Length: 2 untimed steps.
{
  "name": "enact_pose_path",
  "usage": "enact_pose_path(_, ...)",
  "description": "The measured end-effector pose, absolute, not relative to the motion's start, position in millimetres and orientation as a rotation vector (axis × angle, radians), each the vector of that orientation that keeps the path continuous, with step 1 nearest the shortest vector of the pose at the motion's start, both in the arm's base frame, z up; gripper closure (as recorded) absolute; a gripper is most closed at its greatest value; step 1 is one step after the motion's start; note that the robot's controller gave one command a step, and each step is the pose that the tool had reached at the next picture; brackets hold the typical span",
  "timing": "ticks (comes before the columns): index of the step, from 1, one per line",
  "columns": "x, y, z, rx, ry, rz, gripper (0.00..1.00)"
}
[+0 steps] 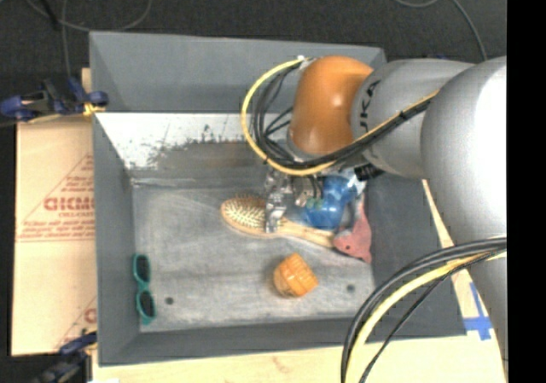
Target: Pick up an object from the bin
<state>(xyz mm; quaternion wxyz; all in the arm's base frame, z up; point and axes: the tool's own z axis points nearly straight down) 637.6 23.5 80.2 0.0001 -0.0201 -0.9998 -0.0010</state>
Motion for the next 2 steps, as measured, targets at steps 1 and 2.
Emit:
enact_pose_path(1, 637.6, 24, 80, -0.064, -3.141, -0.003, 1.0)
enact_pose_path(2, 633.1, 27, 119, -0.069, -3.14, -0.002, 1.0)
